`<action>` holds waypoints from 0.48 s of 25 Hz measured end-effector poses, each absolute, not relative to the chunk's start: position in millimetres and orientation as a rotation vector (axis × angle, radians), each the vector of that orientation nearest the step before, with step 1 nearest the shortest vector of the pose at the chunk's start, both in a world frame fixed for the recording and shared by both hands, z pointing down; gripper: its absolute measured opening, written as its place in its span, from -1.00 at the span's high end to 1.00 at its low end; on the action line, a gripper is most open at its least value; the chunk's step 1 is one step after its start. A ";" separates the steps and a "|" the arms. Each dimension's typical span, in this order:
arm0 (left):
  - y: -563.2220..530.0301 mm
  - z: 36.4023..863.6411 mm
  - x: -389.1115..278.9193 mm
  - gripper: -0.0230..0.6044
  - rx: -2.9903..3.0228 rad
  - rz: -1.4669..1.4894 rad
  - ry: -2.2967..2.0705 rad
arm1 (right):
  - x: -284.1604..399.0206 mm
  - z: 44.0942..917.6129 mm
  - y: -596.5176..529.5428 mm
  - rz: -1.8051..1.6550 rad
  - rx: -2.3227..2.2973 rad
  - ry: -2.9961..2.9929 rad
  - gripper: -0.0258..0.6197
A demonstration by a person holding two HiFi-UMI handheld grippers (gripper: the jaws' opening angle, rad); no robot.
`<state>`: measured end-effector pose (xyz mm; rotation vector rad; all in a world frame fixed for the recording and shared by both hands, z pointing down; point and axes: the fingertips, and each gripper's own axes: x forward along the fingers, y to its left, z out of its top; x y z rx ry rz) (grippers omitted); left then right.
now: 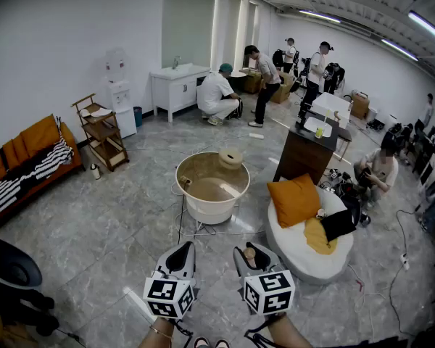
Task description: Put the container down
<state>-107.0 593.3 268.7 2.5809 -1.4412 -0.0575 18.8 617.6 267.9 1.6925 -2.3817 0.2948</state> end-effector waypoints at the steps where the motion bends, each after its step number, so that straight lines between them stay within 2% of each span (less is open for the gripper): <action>1: 590.9 270.2 -108.7 0.94 2.579 -0.054 -1.442 | 17.1 268.8 615.7 0.296 1.694 -2.383 0.51; 12: 561.4 275.0 -117.8 0.94 2.586 -0.046 -1.403 | 7.9 274.1 588.7 0.324 1.715 -2.381 0.51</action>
